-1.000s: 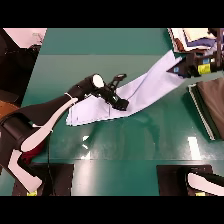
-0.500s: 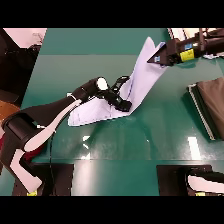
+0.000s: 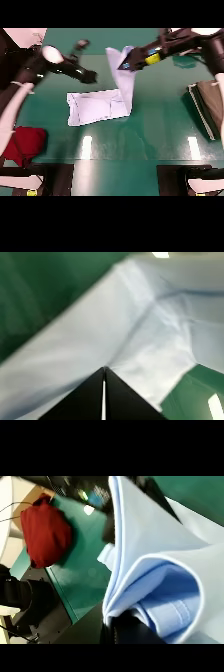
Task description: Fold the shirts.
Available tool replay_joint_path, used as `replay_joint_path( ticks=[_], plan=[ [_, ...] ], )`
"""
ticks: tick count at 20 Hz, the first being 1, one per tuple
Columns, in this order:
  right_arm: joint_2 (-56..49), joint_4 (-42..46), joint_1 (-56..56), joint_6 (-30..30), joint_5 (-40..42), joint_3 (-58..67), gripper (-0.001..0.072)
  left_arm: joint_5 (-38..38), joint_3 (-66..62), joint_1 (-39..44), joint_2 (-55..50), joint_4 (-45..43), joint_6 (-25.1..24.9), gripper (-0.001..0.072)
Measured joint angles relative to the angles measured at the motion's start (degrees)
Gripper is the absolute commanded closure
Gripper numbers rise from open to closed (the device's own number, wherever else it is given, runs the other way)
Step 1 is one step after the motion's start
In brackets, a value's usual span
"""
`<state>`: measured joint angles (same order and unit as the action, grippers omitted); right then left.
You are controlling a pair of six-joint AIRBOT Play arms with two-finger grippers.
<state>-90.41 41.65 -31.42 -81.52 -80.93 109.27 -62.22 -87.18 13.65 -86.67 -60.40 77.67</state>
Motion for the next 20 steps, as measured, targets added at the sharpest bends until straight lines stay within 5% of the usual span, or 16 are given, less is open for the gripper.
replay_joint_path(
  ticks=[3,4,6,12,20],
  plan=[
    [-5.1,-0.1,-7.6,0.7,6.3,2.3,0.0684,-1.8,0.0,-8.9,6.9,-3.3,-0.6,0.0683],
    [-6.8,-0.1,-10.1,0.7,8.9,2.7,0.0560,-2.3,0.0,-11.6,8.9,-3.8,-0.9,0.0683],
    [-10.4,-0.2,-15.0,0.9,14.3,3.3,0.0113,-3.4,0.0,-16.6,12.0,-4.8,-1.2,0.0683],
    [-16.0,0.2,-21.3,2.0,18.6,3.8,0.0155,-6.5,0.0,-23.8,15.8,-5.6,-1.5,0.0683],
    [-12.6,11.1,-9.1,1.4,-1.0,3.0,0.0154,-10.0,0.7,-25.2,16.4,-4.3,-1.6,0.0679]
  ],
)
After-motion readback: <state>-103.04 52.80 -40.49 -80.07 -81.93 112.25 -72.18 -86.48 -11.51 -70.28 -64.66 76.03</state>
